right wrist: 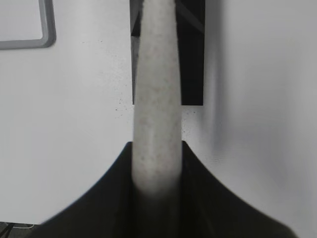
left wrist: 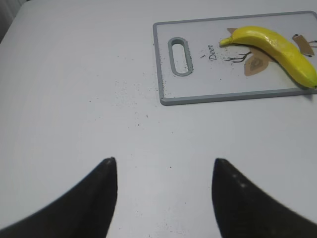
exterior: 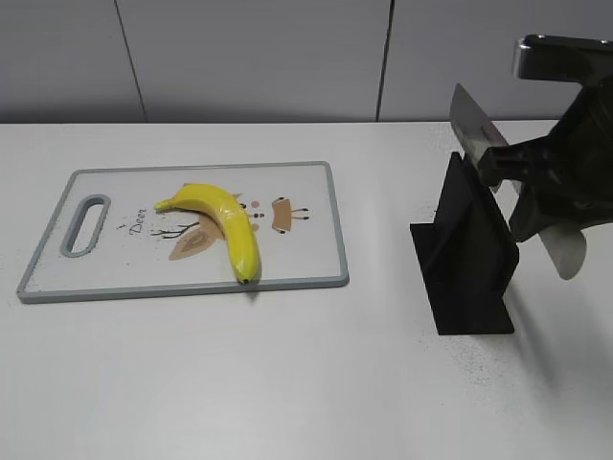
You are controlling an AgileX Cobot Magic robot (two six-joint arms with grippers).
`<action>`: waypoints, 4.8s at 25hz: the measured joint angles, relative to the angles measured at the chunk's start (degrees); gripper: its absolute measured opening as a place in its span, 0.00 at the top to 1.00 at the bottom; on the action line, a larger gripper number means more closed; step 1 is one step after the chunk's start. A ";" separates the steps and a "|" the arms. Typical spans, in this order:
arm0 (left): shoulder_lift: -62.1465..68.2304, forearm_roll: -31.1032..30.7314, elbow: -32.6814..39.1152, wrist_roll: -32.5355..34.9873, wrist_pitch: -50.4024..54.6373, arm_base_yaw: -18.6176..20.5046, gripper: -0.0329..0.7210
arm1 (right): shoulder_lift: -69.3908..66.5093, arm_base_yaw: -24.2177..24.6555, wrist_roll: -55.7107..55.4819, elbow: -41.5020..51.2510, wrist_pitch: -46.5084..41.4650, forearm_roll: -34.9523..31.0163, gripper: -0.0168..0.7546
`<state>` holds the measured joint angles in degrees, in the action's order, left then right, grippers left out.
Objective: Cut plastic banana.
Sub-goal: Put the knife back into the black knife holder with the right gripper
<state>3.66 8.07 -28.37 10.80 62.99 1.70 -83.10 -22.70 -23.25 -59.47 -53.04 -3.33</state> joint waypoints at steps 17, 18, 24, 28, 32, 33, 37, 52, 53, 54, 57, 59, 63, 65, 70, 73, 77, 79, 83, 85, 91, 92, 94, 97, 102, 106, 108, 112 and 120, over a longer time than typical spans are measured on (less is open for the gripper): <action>0.00 -0.06 0.00 -0.06 -0.11 0.00 0.18 | 0.54 0.00 1.47 2.29 2.70 -0.62 0.73; 0.00 -0.06 0.00 -0.06 -0.13 0.00 0.18 | 1.40 0.00 1.19 2.29 2.81 -0.62 0.73; 0.00 -0.06 0.00 -0.06 -0.18 0.00 0.18 | 4.71 0.00 0.71 2.29 2.94 -0.56 0.73; 0.00 -0.06 0.00 -0.06 -0.24 0.00 0.19 | 3.57 0.00 0.69 2.29 2.95 -0.44 0.73; 0.00 -0.06 0.00 -0.06 -0.24 0.00 0.19 | 2.47 0.00 0.65 2.29 3.01 0.68 0.74; 0.00 -0.06 0.00 -0.06 -0.30 0.00 0.19 | 2.23 0.00 0.58 2.29 3.01 0.86 0.74; 0.00 -0.06 0.00 -0.06 -0.31 0.00 0.19 | 0.74 0.00 0.58 2.29 3.01 1.31 0.74; 0.00 -0.06 0.00 -0.06 -0.38 0.00 0.19 | -5.72 0.00 0.49 2.66 0.17 -1.21 0.74; 0.00 -0.06 0.00 -0.06 -0.38 0.00 0.19 | -5.74 0.00 0.49 2.71 0.38 -1.35 0.74; 0.00 -0.06 0.00 -0.06 -0.38 0.00 0.19 | -5.74 0.00 0.49 2.70 0.44 -1.41 0.74; 0.00 -0.06 0.00 -0.06 -0.38 0.00 0.19 | -5.79 0.00 0.49 2.77 0.62 -1.52 0.70; 0.00 -0.06 0.00 -0.06 -0.38 0.00 0.19 | -5.91 0.00 0.49 2.77 0.56 -1.65 0.55; 0.00 -0.06 0.00 -0.06 -0.38 0.00 0.19 | -5.60 0.00 0.55 2.77 0.62 -2.85 0.18; 0.00 -0.06 0.00 -0.06 -0.38 0.00 0.19 | -3.90 0.00 1.43 2.77 0.62 -2.98 0.15; 0.00 -0.06 0.00 -0.06 -0.38 0.00 0.19 | 6.80 0.00 7.11 3.44 0.19 -3.08 0.15; 0.00 -0.06 0.00 -0.06 -0.40 0.00 0.19 | 15.64 0.00 11.67 6.86 -1.53 -3.11 0.16; 0.00 -0.06 0.00 -0.06 -0.40 0.00 0.19 | 29.34 0.00 17.91 14.42 -3.29 -3.15 0.18; 0.00 -0.06 0.00 -0.06 -0.40 0.00 0.19 | 36.92 0.00 19.84 17.61 -3.56 -3.10 0.20; 0.00 -0.12 0.00 -0.06 -0.40 0.00 0.19 | 50.17 0.00 20.93 22.58 -4.89 -2.26 0.22; 0.00 -0.12 0.00 -0.06 -0.40 0.00 0.19 | 55.47 0.00 21.50 24.18 -6.54 -1.43 0.22; 0.00 -0.12 0.00 -0.06 -0.45 0.00 0.19 | 68.57 0.00 21.97 30.28 -8.19 -0.89 0.22; 0.00 -0.12 0.00 -0.06 -0.45 0.00 0.19 | 70.37 0.00 21.97 30.68 -8.02 -0.94 0.22; 0.00 -0.12 0.00 -0.06 -0.45 0.00 0.19 | 73.40 0.00 21.97 30.85 -7.61 -1.11 0.22; 0.00 -0.12 0.00 -0.06 -0.45 0.00 0.20 | 77.69 0.00 21.97 30.91 -7.34 -1.43 0.22; 0.00 -0.12 0.00 -0.06 -0.45 0.00 0.21 | 83.22 1.92 21.97 30.90 -7.26 -1.61 0.23; 0.00 -0.10 0.02 -0.06 -0.45 0.06 0.21 | 83.47 6.78 21.97 30.90 -7.26 -2.30 0.24; 0.00 -0.10 0.02 -0.06 -0.45 0.06 0.21 | 83.47 9.81 21.97 30.90 -7.26 -2.45 0.24; 0.00 -0.05 0.02 -0.06 -0.45 0.06 0.21 | 83.47 15.29 21.97 30.90 -7.26 -2.62 0.24; 0.00 -0.05 0.02 -0.06 -0.45 0.06 0.21 | 83.47 19.51 21.97 30.90 -7.20 -2.62 0.24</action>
<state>3.66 8.02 -28.35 10.74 62.55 1.75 0.37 -3.20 -1.28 -28.57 -60.25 -5.95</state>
